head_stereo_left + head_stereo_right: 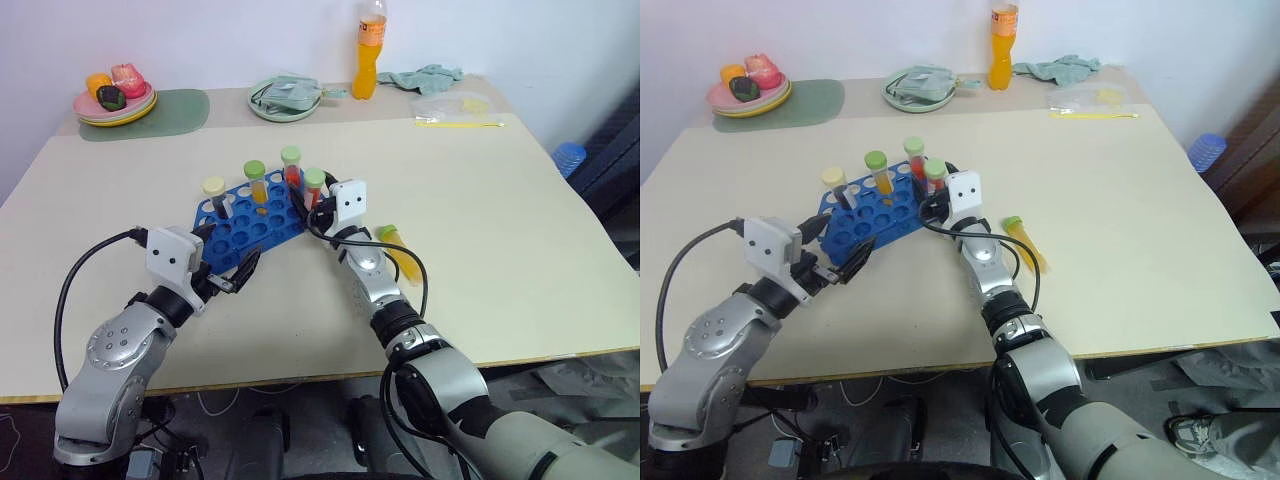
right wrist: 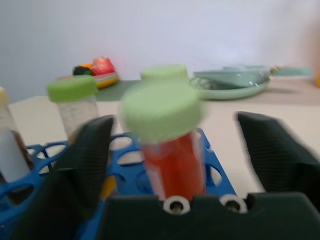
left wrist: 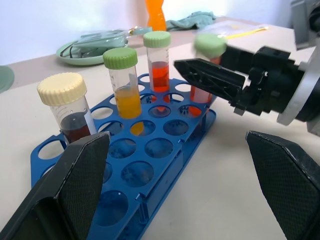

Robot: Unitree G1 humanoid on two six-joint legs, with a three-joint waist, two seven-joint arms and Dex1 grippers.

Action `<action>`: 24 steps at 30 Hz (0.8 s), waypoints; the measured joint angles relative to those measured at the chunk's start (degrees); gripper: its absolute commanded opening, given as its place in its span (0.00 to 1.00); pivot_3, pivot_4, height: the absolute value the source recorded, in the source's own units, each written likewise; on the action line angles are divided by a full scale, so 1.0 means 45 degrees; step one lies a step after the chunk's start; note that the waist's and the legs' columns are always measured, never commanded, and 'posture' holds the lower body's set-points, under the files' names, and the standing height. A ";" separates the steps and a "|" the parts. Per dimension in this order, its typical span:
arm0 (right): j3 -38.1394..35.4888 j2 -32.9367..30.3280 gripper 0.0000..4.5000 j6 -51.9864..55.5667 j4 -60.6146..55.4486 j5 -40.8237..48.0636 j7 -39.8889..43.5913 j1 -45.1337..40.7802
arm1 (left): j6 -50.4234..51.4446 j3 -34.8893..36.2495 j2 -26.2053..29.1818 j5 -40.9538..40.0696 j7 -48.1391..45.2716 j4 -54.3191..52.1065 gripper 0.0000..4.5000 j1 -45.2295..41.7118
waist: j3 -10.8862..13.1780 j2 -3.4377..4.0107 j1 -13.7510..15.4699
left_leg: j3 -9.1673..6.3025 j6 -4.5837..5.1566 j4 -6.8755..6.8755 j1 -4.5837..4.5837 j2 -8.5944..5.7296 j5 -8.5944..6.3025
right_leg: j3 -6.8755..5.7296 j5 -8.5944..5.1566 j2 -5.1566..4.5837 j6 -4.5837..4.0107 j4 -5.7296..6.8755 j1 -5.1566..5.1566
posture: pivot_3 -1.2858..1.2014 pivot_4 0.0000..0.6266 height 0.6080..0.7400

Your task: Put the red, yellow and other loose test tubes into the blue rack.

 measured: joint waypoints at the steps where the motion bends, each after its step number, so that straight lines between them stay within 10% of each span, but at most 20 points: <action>1: 0.0031 -0.0081 0.99 0.0302 -0.0641 0.0017 0.0121 0.0159 | 0.0082 -0.0004 -0.0004 -0.0048 0.0034 -0.0048 1.00 -0.0010 | 0.0000 0.0000 0.0006 | -0.0001 0.0000 0.0000 0.0000 0.0000 0.0000 | 0.0000 0.0000 -0.0001 0.0000 0.0000 0.0000 | 0.52 0.24 1.00; 5: 0.0168 -0.0684 0.99 0.2073 -0.3177 0.0096 0.0732 0.0716 | 0.0171 -0.0004 -0.0020 -0.0145 0.0140 -0.0107 1.00 -0.0015 | -0.0002 -0.0003 0.0033 | -0.0004 -0.0003 0.0004 -0.0001 -0.0004 0.0002 | -0.0002 0.0001 -0.0004 0.0000 0.0001 0.0002 | 0.52 0.24 1.00; 13: -0.0272 -0.7035 0.99 1.5903 -1.3733 0.4237 0.3484 0.2488 | 0.0120 -0.0253 -0.0163 -0.0183 -0.0074 -0.0292 1.00 0.0139 | 0.0005 0.0012 0.0214 | -0.0016 0.0001 0.0002 -0.0003 -0.0006 0.0000 | -0.0010 -0.0009 0.0001 -0.0012 -0.0006 0.0008 | 0.52 0.24 1.00; 18: 0.0467 -0.9762 0.99 2.1218 -1.4206 0.4745 0.3776 0.1357 | -0.0418 -0.0872 -0.0167 -0.0067 -0.0686 0.0450 1.00 0.0137 | 0.0005 0.0010 0.0130 | -0.0006 0.0003 0.0007 -0.0005 -0.0007 0.0000 | -0.0009 -0.0009 -0.0001 -0.0012 -0.0015 0.0012 | 0.52 0.24 1.00; 24: 0.1048 -0.9598 0.99 2.4834 -1.2296 0.4567 0.3162 -0.0419 | -0.1443 -0.1264 -0.0153 0.0177 -0.1498 0.1462 1.00 0.0082 | 0.0005 0.0010 0.0062 | -0.0004 0.0004 0.0005 -0.0008 -0.0007 -0.0001 | -0.0008 -0.0008 -0.0001 -0.0010 -0.0015 0.0010 | 0.52 0.24 1.00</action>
